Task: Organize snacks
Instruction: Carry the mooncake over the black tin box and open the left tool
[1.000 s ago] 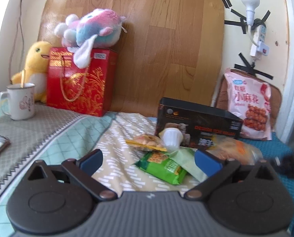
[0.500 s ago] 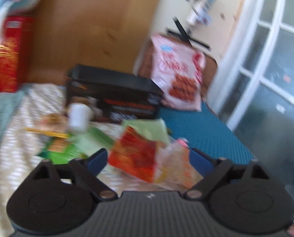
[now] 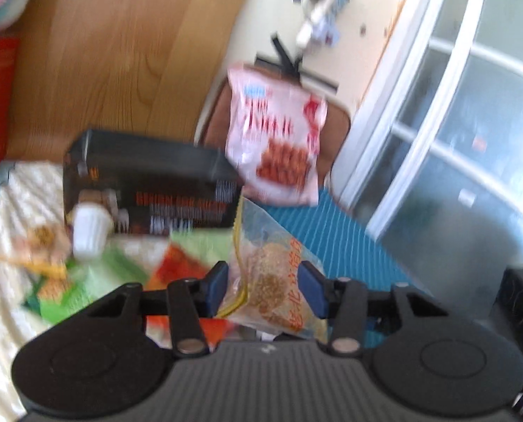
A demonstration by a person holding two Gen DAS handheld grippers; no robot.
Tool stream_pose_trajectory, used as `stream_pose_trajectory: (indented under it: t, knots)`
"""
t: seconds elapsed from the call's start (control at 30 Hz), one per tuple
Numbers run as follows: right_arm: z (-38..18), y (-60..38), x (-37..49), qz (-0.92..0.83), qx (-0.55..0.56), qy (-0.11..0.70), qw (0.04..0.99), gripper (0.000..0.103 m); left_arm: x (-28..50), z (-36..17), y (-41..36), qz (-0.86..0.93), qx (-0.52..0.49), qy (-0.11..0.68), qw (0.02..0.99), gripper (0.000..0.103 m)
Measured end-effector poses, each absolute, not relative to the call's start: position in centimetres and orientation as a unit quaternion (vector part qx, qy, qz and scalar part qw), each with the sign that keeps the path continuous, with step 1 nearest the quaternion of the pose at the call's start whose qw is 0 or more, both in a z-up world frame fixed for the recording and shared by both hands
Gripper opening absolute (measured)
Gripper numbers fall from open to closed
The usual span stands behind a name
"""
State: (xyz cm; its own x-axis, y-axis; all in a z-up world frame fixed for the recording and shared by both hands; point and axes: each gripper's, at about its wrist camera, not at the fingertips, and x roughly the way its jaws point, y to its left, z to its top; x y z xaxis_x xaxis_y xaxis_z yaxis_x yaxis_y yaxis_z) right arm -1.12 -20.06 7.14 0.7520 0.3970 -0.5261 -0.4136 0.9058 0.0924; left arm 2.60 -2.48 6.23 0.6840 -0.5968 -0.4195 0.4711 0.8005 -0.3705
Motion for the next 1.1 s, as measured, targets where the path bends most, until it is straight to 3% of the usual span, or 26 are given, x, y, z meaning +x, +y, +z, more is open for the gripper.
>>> stream_pose_trajectory:
  t: [0.17,0.5,0.57,0.6,0.63,0.8,1.1]
  knots:
    - [8.7,-18.7,2.2,0.214,-0.041,0.233,0.948,0.044,5.8,8.3,-1.2,-0.277,-0.133,0.237,0.921,0.045]
    - [8.4,-16.8,12.2,0.196,-0.059,0.218,0.954,0.045,15.8,9.1,0.7,-0.231,-0.175,0.230,0.929,0.045]
    - [7.9,-16.5,13.6,0.173,-0.065,0.214,0.959,0.047,17.3,8.1,0.7,-0.210,-0.177,0.241,0.931,0.057]
    - [7.7,-16.6,14.3,0.153,-0.066,0.205,0.965,0.049,17.9,7.5,0.7,-0.192,-0.176,0.246,0.934,0.070]
    - [7.6,-16.7,14.8,0.131,-0.065,0.198,0.969,0.052,18.3,7.0,0.7,-0.171,-0.173,0.249,0.937,0.074]
    - [8.1,-19.1,15.2,0.104,0.022,0.211,0.972,0.056,17.0,6.2,2.6,-0.155,-0.189,0.245,0.938,0.074]
    - [6.3,-18.3,9.5,0.162,0.029,0.263,0.951,0.066,9.8,6.8,6.3,-0.135,-0.151,0.229,0.952,0.078]
